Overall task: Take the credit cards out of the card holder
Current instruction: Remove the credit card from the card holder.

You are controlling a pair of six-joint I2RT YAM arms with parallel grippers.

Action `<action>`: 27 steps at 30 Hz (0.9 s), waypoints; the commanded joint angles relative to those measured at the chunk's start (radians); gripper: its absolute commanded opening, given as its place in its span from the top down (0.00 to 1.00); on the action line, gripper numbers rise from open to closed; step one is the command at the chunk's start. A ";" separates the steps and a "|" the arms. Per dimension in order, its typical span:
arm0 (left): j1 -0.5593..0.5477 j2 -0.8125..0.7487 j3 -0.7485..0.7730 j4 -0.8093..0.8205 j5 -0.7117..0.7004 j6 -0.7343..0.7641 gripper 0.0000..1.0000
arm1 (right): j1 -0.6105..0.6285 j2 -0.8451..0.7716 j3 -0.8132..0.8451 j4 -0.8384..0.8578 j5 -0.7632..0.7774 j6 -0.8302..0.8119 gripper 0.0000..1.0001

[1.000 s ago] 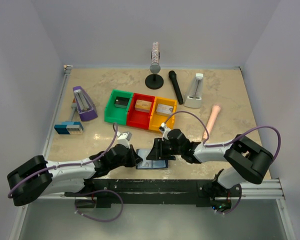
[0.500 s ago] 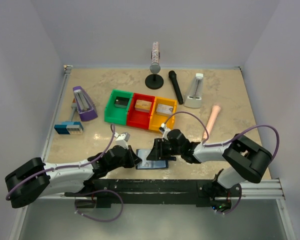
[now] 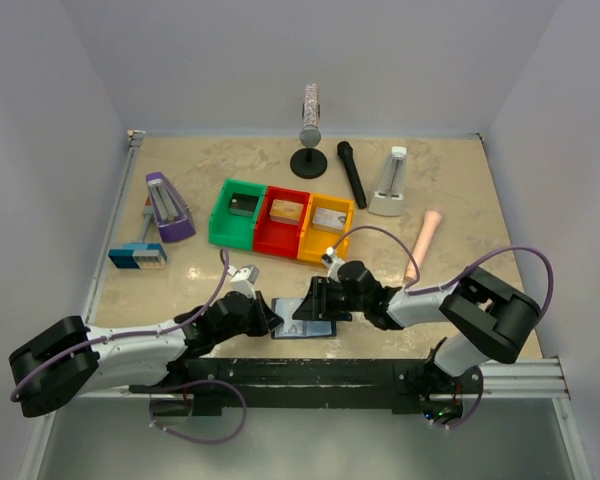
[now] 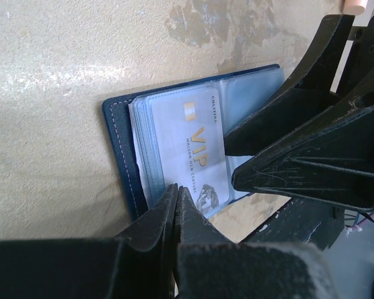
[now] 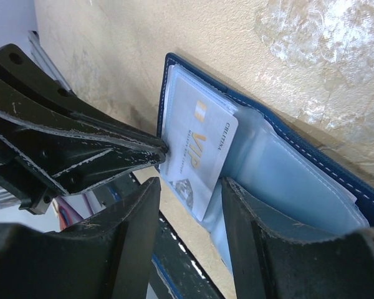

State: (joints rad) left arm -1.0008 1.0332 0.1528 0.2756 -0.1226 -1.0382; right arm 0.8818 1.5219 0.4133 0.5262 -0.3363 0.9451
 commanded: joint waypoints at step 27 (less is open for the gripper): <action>0.005 -0.036 -0.006 -0.093 -0.029 0.012 0.86 | -0.041 0.089 -0.087 0.351 -0.076 0.101 0.53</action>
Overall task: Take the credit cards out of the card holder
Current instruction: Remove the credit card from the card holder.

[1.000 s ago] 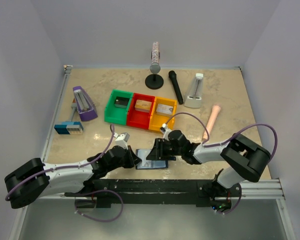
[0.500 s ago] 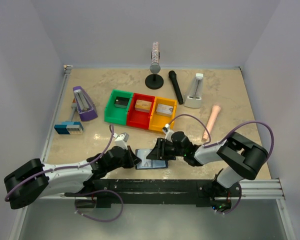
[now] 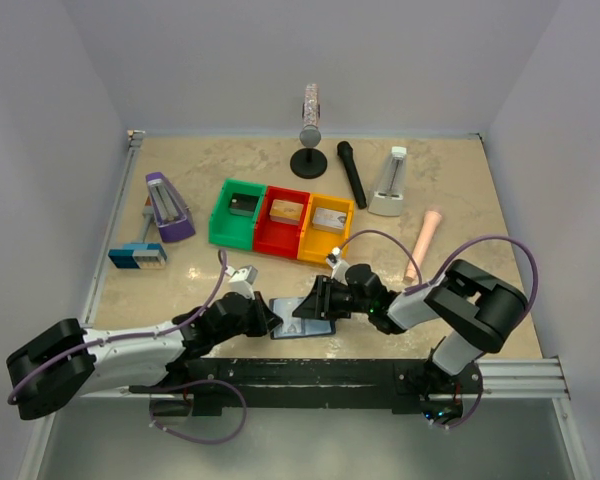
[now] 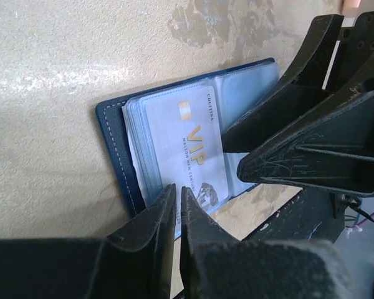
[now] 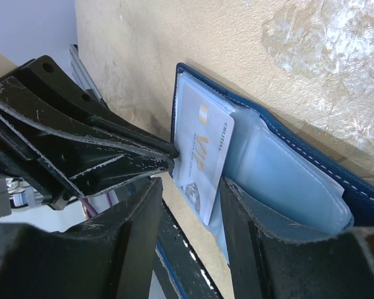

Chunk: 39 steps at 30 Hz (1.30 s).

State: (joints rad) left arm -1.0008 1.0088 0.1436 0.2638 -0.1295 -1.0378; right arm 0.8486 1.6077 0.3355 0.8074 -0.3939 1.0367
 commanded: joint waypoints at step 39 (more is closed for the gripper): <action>0.005 -0.007 0.039 -0.124 -0.036 0.030 0.82 | -0.010 0.017 0.027 0.006 -0.039 -0.013 0.53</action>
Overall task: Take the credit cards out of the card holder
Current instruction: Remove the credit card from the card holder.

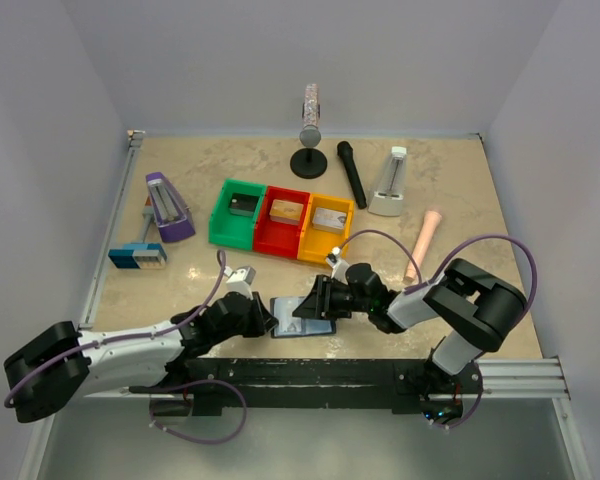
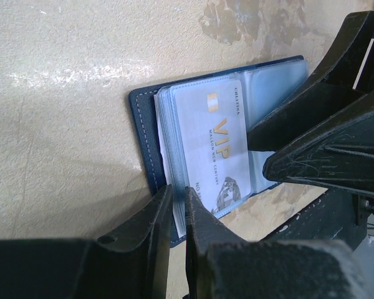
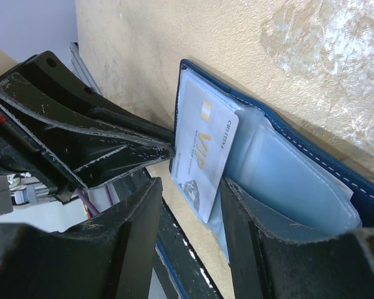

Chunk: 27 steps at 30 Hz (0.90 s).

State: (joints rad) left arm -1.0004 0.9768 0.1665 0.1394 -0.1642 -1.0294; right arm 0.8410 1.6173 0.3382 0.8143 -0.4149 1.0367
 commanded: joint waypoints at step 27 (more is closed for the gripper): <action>0.005 0.099 -0.010 0.069 0.015 0.017 0.86 | 0.000 0.059 0.018 0.143 -0.073 0.009 0.54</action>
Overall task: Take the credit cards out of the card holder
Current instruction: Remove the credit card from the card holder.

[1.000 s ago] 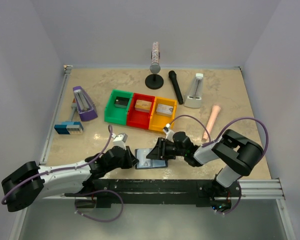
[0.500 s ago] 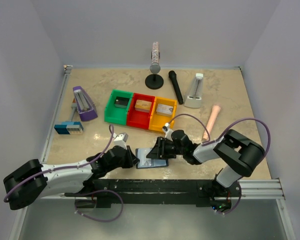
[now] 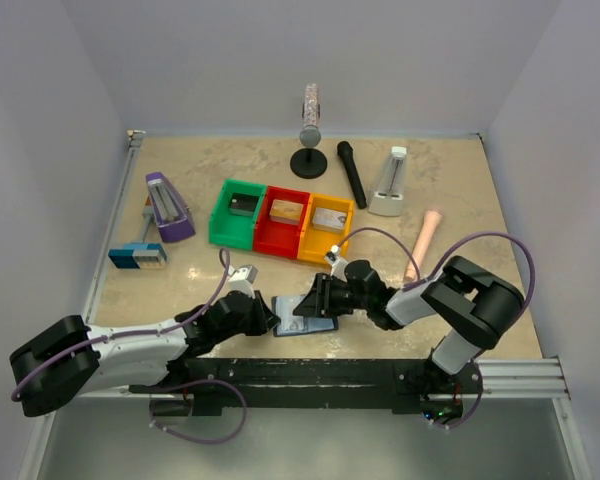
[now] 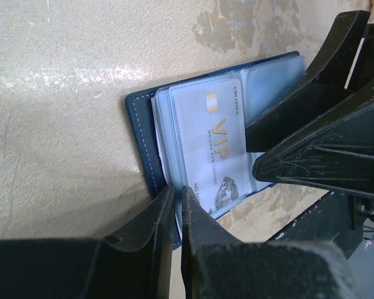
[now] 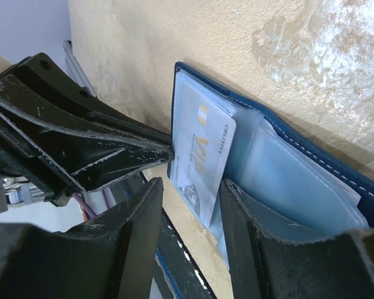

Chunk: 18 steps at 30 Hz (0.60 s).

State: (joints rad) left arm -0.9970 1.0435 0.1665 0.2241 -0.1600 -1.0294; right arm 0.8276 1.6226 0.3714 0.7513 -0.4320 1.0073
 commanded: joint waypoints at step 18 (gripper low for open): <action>0.001 0.038 -0.004 -0.012 0.007 0.022 0.86 | 0.011 0.076 0.006 0.264 -0.189 0.005 0.54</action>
State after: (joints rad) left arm -0.9951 1.0500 0.1665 0.2237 -0.1608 -1.0290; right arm 0.8089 1.7092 0.3412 0.9592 -0.4808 1.0271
